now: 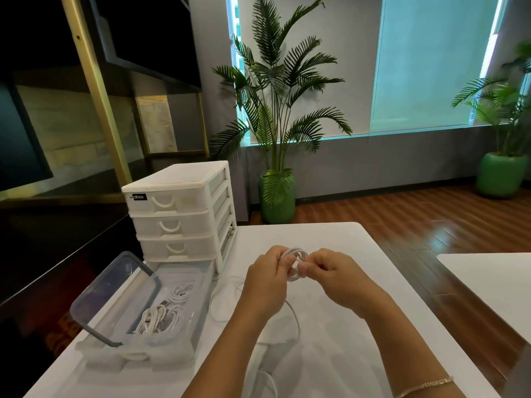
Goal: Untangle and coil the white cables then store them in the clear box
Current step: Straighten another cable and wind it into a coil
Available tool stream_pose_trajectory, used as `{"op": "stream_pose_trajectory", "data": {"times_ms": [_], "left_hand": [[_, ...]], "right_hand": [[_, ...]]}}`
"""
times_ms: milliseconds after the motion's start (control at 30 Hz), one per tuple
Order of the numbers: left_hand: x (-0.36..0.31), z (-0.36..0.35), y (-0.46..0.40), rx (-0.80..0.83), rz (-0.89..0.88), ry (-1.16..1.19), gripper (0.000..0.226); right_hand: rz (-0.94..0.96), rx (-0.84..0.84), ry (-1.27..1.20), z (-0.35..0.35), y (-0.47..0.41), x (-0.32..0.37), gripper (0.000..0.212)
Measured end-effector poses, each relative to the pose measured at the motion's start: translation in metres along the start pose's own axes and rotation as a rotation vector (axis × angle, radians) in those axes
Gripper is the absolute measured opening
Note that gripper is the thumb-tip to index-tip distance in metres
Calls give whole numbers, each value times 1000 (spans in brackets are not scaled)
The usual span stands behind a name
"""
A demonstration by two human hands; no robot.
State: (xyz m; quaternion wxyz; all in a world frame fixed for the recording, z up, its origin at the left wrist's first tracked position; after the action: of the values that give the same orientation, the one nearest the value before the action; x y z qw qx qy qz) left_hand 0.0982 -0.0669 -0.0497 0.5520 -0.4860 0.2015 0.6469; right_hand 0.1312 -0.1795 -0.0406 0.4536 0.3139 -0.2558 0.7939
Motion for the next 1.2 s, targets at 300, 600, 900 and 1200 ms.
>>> {"op": "stream_pose_trajectory", "data": {"times_ms": [300, 600, 900, 1200], "left_hand": [[-17, 4, 2, -22, -207, -181, 32], [-14, -2, 1, -10, -247, -425, 39], [-4, -8, 4, 204, -66, 88, 15], [-31, -12, 18, -53, -390, -158, 26]], "right_hand": [[-159, -37, -267, -1, 0, -9, 39], [-182, -173, -233, 8, -1, -12, 36], [-212, -290, -302, 23, -2, -18, 36], [-321, -371, -452, 22, -1, -36, 32]]}}
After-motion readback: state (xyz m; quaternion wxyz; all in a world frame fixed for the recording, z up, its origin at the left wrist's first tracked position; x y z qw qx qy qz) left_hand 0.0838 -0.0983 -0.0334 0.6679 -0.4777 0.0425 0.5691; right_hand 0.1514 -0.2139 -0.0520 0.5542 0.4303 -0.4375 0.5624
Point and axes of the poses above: each hand's wrist, its own y-axis away from the middle knuckle, its own z-axis out of the back of the hand, x = y × z, the point moved 7 cm from there along -y, towards the middle knuckle, and after that the axes turned 7 degrees about y, right-handed, at the moved point
